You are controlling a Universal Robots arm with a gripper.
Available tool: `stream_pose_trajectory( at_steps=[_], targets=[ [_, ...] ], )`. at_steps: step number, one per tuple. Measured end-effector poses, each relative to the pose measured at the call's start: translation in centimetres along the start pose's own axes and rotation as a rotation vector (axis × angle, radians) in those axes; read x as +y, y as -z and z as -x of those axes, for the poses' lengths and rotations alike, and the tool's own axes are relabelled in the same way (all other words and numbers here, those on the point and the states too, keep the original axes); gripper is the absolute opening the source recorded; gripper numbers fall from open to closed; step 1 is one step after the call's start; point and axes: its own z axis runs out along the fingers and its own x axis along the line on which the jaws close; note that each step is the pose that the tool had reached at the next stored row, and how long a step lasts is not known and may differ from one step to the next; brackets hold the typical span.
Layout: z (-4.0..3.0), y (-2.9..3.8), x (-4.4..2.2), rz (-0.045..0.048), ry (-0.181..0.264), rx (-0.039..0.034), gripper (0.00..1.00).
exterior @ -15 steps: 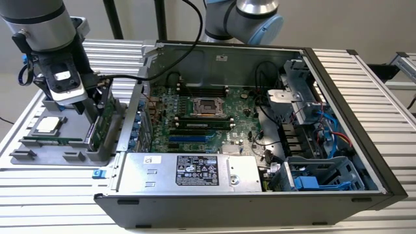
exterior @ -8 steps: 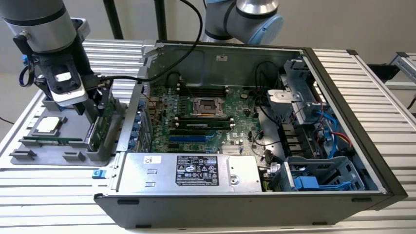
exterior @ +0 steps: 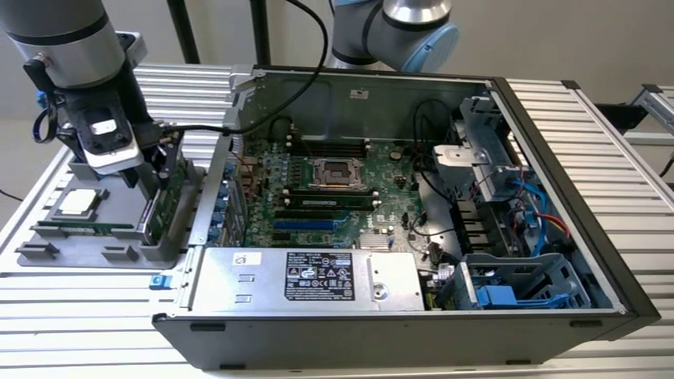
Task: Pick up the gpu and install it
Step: 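Pick up the gpu and move the gpu toward the slot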
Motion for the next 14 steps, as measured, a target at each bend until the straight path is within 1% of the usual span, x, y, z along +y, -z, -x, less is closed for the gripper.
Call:
stream_pose_trajectory(
  at_steps=[8, 11, 14],
  targets=[
    [-0.03, -0.33, -0.01, 0.0002, 0.000, -0.0004, 1.00],
    [-0.03, -0.53, -0.03, 0.0003, 0.000, -0.0034, 1.00],
    [-0.04, -0.76, -0.04, 0.0004, 0.000, -0.0042, 1.00]
  ],
)
